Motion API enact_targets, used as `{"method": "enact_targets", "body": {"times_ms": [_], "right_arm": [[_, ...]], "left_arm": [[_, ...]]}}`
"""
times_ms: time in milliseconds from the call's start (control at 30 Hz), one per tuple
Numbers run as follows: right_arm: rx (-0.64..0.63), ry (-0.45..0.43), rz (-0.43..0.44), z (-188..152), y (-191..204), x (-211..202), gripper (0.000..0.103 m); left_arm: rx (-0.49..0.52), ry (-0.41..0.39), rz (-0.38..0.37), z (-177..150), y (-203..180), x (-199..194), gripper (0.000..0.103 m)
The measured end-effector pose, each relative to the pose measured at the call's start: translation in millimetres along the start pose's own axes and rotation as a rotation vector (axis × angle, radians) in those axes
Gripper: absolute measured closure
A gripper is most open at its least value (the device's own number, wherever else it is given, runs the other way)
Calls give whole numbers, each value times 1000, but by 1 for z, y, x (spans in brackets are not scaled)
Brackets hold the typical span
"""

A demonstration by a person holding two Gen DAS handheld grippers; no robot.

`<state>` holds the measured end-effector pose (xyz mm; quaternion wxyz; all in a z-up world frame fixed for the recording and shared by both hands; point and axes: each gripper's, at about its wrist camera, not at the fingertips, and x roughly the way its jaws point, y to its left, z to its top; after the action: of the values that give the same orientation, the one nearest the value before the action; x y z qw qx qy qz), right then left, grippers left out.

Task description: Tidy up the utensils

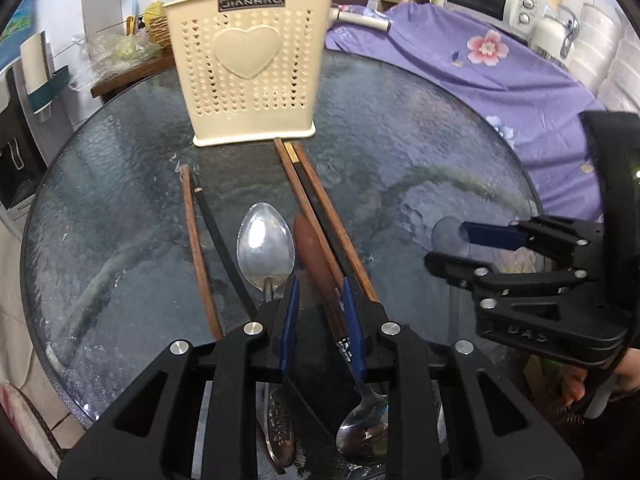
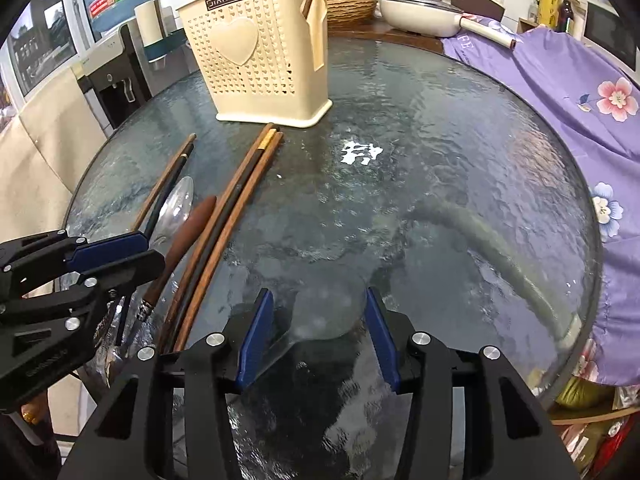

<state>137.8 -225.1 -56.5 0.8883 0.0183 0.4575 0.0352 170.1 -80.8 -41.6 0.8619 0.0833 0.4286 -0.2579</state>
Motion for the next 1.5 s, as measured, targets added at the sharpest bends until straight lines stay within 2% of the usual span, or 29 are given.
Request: {"method": "enact_targets", "body": {"times_ms": [100,533,833,1033,1267,1500], "right_arm": [[-5,-12,-20,-6,-2,-7,57],[22,8,-4,-21,-8,-22,57],[72,49,75,-18,-2,-12,61],[20,20,3,-4,14,-1,63],[-18,38,-16,14,18,12,63],[-44,40,-33,16,24,16,61]], "left_arm": [[6,24,16,0,-2,7,80],[-21,71,7,10,3,28,86],[-32,78,14,30,8,43,86],[-48,78,11,38,14,49,86],[-56,82,17,47,20,55,86],[-40,95,30,58,20,61,86]]}}
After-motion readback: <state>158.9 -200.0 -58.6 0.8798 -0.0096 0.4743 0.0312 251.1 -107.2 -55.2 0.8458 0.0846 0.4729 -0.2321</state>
